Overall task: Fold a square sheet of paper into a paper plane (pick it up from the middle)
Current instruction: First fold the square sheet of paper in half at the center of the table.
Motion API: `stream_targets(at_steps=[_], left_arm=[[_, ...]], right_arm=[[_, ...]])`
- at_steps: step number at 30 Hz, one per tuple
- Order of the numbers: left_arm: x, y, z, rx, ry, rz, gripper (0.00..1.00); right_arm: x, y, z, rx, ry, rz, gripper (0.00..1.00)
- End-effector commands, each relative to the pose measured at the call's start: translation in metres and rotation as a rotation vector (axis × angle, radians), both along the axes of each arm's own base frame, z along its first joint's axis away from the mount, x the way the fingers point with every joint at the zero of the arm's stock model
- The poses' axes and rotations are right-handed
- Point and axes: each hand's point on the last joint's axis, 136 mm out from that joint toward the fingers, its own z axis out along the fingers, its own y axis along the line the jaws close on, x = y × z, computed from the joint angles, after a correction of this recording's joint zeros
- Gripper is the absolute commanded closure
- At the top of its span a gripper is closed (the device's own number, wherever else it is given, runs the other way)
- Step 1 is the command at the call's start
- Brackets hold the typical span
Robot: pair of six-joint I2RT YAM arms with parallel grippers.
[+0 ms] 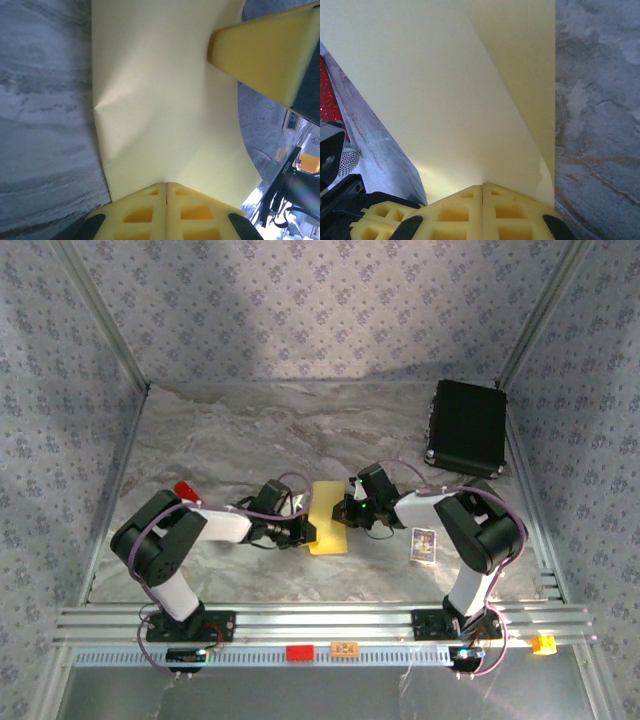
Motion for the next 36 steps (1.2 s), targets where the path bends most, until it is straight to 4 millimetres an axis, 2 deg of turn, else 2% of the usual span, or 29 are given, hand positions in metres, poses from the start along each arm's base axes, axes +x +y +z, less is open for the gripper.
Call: stream_targets(at_steps=[1, 6, 9, 12, 18, 23, 26, 29, 33, 36], left_arm=[[-0.019, 0.017, -0.018, 0.083, 0.034, -0.016, 0.94], [-0.006, 0.002, 0.019, 0.0, -0.041, -0.002, 0.92], [-0.002, -0.007, 0.031, -0.049, -0.051, -0.003, 0.9], [-0.003, -0.011, 0.027, -0.075, -0.03, -0.004, 0.89], [-0.016, -0.002, -0.007, -0.025, 0.046, -0.006, 0.9], [-0.034, 0.018, -0.026, 0.057, 0.072, -0.027, 0.9], [-0.043, 0.025, -0.026, 0.077, 0.064, -0.051, 0.91], [-0.048, 0.024, -0.019, 0.066, 0.037, -0.079, 0.9], [-0.049, 0.02, -0.01, 0.078, -0.009, -0.125, 0.9], [-0.051, 0.025, -0.012, 0.148, -0.029, -0.138, 0.9]], right_arm=[[-0.018, -0.024, -0.03, -0.127, 0.075, -0.019, 1.0], [-0.018, -0.025, -0.03, -0.13, 0.076, -0.02, 1.0], [-0.018, -0.025, -0.03, -0.13, 0.077, -0.022, 1.0], [-0.018, -0.025, -0.03, -0.131, 0.078, -0.021, 1.0], [-0.018, -0.025, -0.031, -0.133, 0.08, -0.022, 1.0], [-0.019, -0.026, -0.031, -0.134, 0.083, -0.024, 1.0], [-0.019, -0.026, -0.032, -0.135, 0.083, -0.022, 1.0], [-0.018, -0.025, -0.032, -0.135, 0.082, -0.023, 1.0], [-0.017, -0.024, -0.03, -0.132, 0.078, -0.021, 1.0], [-0.018, -0.025, -0.031, -0.138, 0.082, -0.02, 1.0]])
